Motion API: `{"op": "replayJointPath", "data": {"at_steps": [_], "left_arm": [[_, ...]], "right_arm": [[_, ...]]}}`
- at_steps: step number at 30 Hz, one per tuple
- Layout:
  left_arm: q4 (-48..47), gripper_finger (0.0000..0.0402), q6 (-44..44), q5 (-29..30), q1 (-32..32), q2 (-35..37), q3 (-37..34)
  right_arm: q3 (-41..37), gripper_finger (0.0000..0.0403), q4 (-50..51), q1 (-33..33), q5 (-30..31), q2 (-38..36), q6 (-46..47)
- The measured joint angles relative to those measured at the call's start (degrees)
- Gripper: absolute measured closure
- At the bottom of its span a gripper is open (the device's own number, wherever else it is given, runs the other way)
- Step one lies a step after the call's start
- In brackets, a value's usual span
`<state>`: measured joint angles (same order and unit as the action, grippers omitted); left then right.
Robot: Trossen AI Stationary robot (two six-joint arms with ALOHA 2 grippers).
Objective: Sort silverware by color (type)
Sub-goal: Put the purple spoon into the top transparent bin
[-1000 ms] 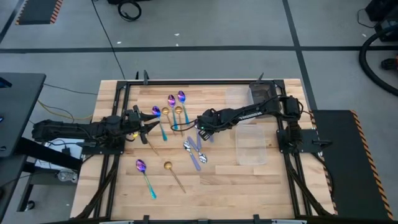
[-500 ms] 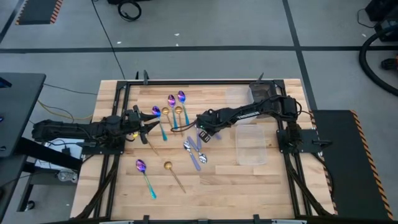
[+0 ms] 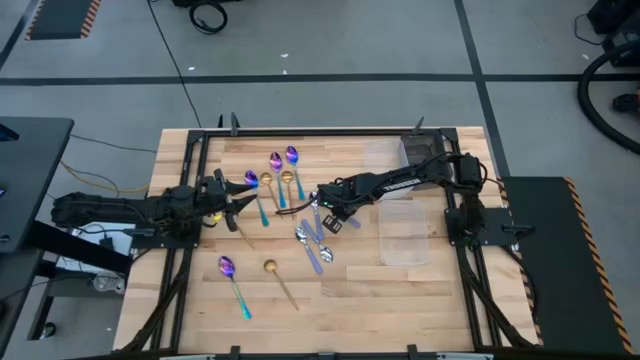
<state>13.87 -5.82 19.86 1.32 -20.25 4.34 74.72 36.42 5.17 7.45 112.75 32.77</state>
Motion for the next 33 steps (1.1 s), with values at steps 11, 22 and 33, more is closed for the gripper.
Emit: {"op": "replayJointPath", "data": {"at_steps": [11,22,33], "left_arm": [[0.00,0.0253,0.00,0.00,0.00,0.00,0.00],[-0.08,0.0253,0.00,0.00,-0.02,0.02,0.00],[-0.46,0.0253,-0.02,0.00,-0.02,0.00,0.00]], "right_arm": [[0.11,0.0355,2.90,0.63,5.43,-6.57,-0.44],[0.28,0.0355,12.42,6.49,16.41,-18.10,0.21],[-5.20,0.0351,20.96,15.13,19.15,-19.21,-1.80]]}}
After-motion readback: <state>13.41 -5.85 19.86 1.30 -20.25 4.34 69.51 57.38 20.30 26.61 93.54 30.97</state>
